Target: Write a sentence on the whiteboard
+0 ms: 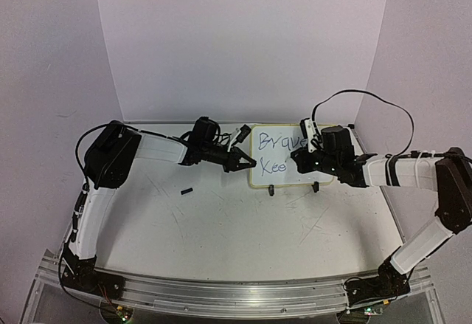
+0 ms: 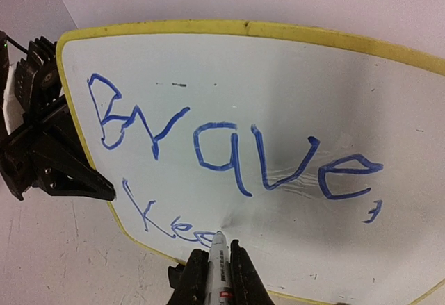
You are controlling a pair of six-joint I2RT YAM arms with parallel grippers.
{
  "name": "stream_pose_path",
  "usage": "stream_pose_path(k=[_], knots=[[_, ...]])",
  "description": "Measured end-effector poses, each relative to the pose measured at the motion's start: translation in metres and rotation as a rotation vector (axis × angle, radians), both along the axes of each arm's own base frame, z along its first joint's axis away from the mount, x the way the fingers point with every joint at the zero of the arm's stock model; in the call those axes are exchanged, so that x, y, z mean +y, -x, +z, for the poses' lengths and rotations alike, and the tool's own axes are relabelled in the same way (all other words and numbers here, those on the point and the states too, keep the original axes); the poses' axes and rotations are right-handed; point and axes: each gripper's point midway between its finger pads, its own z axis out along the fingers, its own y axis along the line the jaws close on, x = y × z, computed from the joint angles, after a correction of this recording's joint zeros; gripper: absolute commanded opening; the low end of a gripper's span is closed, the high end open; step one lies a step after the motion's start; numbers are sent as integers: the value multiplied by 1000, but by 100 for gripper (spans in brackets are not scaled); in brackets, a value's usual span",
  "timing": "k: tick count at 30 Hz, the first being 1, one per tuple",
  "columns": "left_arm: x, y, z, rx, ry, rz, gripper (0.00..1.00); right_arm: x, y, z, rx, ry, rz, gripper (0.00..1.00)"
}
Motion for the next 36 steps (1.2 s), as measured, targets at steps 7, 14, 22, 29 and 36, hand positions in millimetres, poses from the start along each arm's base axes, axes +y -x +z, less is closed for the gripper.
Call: stream_pose_path(k=[7,14,22,29,36], knots=[[0,0,0,-1,0,1,0,-6,-3,-5,4,24,-35,0],[0,0,0,0,-1,1,0,-9,-4,-6,4,33,-50,0],[0,0,0,0,-1,2,0,-9,-2,-13,30,36,-55,0],[0,0,0,0,-1,2,0,-14,4,-28,65,48,-67,0],[0,0,0,-1,-1,2,0,-16,8,-47,112,58,-74,0]])
